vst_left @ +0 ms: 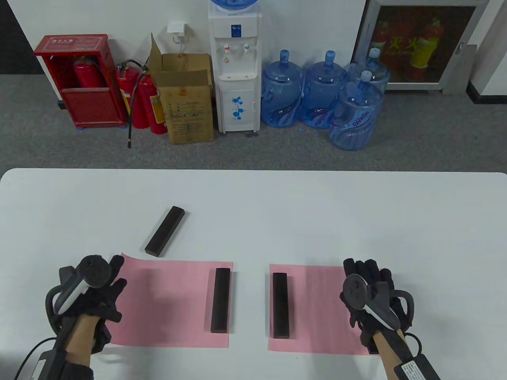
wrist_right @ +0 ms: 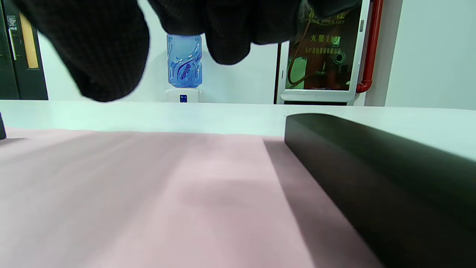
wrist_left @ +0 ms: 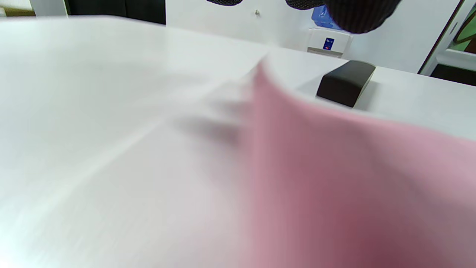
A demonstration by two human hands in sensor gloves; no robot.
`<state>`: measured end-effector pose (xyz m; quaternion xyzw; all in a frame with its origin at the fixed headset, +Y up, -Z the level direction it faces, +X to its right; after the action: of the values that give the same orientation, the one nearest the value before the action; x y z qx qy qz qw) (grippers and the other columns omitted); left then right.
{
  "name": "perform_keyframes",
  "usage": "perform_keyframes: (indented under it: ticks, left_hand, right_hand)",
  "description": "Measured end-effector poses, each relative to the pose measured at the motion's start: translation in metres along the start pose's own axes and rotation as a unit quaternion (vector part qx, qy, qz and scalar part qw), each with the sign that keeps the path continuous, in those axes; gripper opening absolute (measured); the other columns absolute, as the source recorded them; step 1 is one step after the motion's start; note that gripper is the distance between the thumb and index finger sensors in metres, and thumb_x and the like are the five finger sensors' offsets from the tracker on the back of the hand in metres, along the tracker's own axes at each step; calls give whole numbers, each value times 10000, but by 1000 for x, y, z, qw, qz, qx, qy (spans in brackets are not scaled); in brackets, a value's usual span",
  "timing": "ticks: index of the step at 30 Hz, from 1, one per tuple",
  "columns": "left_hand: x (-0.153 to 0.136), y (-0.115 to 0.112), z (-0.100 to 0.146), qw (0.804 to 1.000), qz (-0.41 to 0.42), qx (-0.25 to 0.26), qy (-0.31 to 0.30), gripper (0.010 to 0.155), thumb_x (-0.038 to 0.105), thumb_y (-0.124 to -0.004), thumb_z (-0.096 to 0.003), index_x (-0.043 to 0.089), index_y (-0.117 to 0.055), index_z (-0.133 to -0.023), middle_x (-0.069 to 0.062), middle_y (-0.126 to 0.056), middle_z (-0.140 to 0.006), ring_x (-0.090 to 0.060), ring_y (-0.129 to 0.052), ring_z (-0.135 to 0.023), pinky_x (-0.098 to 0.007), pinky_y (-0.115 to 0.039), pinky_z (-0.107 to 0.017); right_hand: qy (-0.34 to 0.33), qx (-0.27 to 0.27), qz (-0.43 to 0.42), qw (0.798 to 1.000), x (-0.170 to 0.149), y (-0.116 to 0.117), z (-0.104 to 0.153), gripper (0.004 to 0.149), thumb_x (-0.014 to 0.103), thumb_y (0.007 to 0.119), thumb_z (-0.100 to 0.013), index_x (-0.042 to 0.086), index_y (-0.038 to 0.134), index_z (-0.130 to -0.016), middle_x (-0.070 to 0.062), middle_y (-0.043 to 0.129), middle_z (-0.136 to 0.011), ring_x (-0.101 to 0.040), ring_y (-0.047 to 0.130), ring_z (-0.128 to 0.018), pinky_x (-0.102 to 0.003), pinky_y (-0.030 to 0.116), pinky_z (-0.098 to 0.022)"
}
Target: Unroll papers and secure with paperweights
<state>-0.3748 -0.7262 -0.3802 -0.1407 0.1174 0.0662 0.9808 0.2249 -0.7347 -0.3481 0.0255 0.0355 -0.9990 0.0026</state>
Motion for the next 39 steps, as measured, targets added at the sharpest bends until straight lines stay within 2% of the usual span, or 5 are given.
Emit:
perform_keyframes:
  ticks: [5,9,21,30,39]
  left_hand:
    - [78,34,-26,998,-64,23,-3,674,562,-646,-504,503,-352,-1108,-54,-325,-1271,-433,-309,-1162,-657,-331,-803]
    - [127,26,-61,994,-112,13,8,714,556,-664,-498,466,-308,-1110,-63,-436,-1258,-430,-500,-1137,-661,-427,-785]
    - [140,-24,-139,980,-181,-29,82,778,446,-736,-495,412,-239,-1092,-101,-630,-1165,-369,-876,-903,-605,-653,-679]
    - [141,-18,-135,988,-148,10,49,776,416,-780,-482,481,-277,-1069,-128,-759,-1056,-337,-955,-749,-575,-714,-613]
    - [134,56,-60,993,-87,79,-15,614,466,-687,-504,631,-388,-1014,-185,-713,-1015,-261,-981,-658,-534,-764,-575]
  right_hand:
    - [-4,5,-7,1000,0,1,0,803,475,841,-362,300,483,-1059,-3,537,-1092,-282,462,-1082,-563,353,-783]
    - [-1,10,-8,1000,-4,3,0,801,478,838,-362,301,483,-1058,-4,534,-1093,-282,461,-1081,-560,356,-781]
    - [2,24,-8,1000,-8,7,-1,798,484,829,-364,302,482,-1059,-5,525,-1096,-284,449,-1083,-555,344,-784]
    - [1,18,1,1000,-9,6,-1,818,492,818,-368,294,445,-1068,-17,500,-1103,-294,432,-1085,-552,333,-786]
    - [-4,21,-13,1000,-10,4,1,815,495,813,-367,290,448,-1066,-19,502,-1101,-299,433,-1081,-553,336,-781]
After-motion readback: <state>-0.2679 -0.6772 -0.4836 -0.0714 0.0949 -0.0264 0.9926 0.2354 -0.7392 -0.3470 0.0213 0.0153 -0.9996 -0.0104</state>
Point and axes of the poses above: the tracker on the back of each hand, its own x axis roughly to the thumb side, its own z axis roughly from the fingertips to the wrist, y = z × x, the point moved 4 cm from there along -z, roughly from the wrist to the fingertips
